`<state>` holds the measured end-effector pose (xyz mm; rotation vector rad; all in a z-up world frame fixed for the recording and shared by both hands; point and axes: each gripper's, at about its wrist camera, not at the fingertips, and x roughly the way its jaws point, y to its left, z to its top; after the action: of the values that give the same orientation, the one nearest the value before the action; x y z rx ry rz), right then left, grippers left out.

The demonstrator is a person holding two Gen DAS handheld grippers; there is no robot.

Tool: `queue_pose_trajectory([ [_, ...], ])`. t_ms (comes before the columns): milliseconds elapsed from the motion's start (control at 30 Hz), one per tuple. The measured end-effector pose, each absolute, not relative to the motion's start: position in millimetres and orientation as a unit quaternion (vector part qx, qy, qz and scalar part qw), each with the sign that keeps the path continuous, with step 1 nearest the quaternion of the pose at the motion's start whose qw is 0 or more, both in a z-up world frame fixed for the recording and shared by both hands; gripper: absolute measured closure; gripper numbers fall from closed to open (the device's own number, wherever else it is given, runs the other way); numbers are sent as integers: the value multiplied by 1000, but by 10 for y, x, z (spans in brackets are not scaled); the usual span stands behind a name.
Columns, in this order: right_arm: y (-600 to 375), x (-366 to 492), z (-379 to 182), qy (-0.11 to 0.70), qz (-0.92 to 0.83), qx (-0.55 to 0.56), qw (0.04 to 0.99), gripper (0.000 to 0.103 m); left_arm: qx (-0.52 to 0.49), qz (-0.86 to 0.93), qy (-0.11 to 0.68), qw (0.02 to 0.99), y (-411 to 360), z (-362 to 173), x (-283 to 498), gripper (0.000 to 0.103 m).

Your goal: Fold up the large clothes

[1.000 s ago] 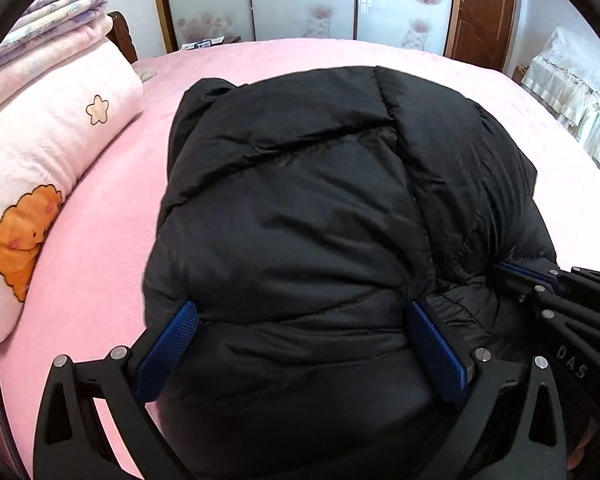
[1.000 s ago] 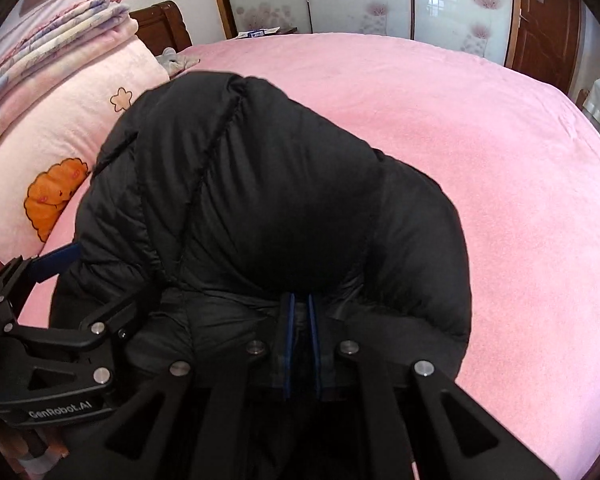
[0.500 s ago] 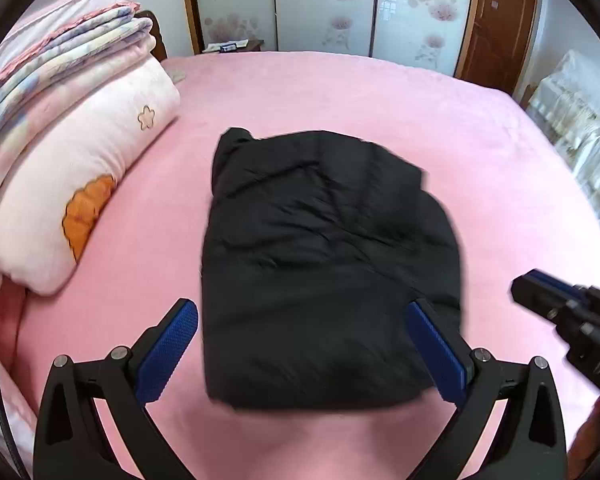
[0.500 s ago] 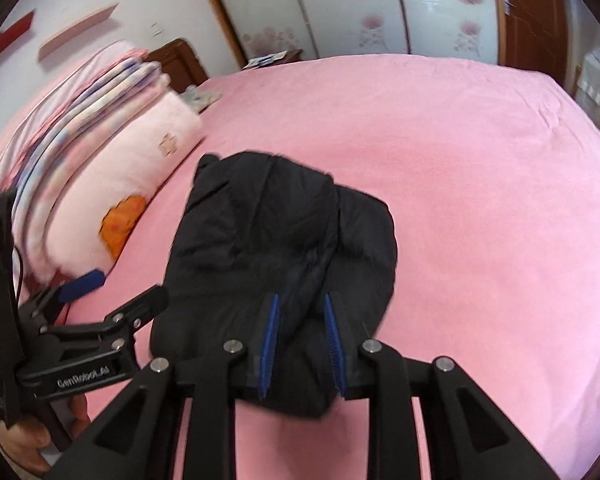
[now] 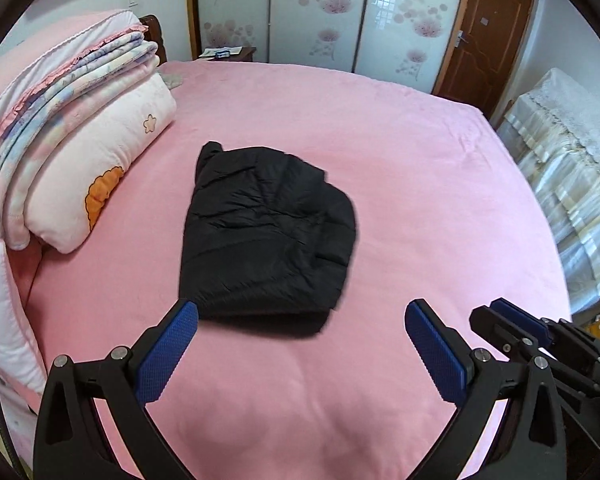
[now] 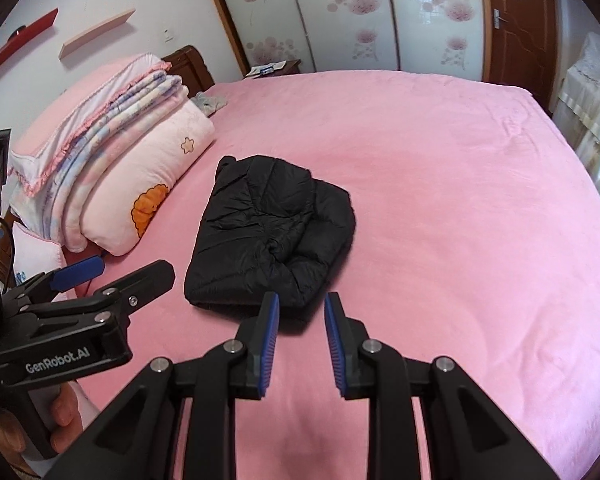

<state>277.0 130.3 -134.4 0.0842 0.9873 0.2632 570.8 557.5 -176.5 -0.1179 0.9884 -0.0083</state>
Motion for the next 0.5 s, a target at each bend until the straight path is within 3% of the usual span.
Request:
queue_pose_trajectory([
  [500,613,1646,-894,475,32,40,878,79,-20,-32,467,883,4728,-1210,4511,0],
])
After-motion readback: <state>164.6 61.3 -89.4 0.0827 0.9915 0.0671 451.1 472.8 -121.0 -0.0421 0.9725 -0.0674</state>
